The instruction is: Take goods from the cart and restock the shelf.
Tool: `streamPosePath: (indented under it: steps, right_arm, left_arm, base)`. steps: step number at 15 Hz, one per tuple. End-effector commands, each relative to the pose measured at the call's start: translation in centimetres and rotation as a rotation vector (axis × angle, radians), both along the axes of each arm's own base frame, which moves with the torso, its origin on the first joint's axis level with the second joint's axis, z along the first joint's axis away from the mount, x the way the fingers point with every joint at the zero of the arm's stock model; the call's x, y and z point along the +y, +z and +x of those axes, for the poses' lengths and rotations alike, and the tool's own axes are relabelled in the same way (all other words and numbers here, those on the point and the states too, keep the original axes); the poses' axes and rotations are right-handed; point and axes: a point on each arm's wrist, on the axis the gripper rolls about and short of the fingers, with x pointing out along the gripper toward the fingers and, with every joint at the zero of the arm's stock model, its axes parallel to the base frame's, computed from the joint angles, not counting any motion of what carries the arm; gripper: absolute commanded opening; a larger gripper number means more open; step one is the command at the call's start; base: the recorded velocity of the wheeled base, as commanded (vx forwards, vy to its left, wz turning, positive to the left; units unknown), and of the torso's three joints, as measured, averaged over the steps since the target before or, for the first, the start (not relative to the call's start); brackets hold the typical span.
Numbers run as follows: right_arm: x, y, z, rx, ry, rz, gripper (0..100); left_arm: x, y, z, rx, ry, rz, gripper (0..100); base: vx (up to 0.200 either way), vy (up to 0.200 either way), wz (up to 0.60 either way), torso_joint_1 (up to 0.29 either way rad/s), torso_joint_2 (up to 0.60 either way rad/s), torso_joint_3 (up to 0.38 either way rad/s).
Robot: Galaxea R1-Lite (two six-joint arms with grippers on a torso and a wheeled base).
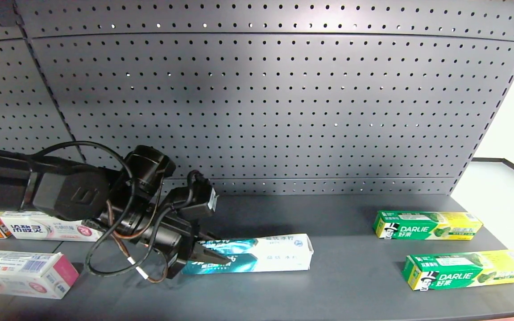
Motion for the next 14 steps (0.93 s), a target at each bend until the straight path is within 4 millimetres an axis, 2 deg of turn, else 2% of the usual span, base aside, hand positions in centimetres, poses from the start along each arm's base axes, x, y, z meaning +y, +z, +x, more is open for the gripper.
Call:
streamPosePath:
  steps: [1,8,14]
  right_arm:
    - [0.0,0.0,0.0,0.001,0.001,0.000,0]
    - [0.0,0.0,0.0,0.001,-0.001,0.000,0]
    - [0.0,0.0,0.0,0.001,0.001,0.000,0]
  left_arm:
    - [0.0,0.7,-1.0,-0.017,-0.010,-0.005,0]
    - [-0.3,0.5,-2.3,-0.006,-0.034,-0.001,0]
    - [-0.4,0.5,-2.7,-0.006,-0.036,-0.002,0]
  base:
    - [0.000,0.000,0.00,0.000,0.00,0.000]
    - [0.000,0.000,0.00,0.000,0.00,0.000]
    - [0.000,0.000,0.00,0.000,0.00,0.000]
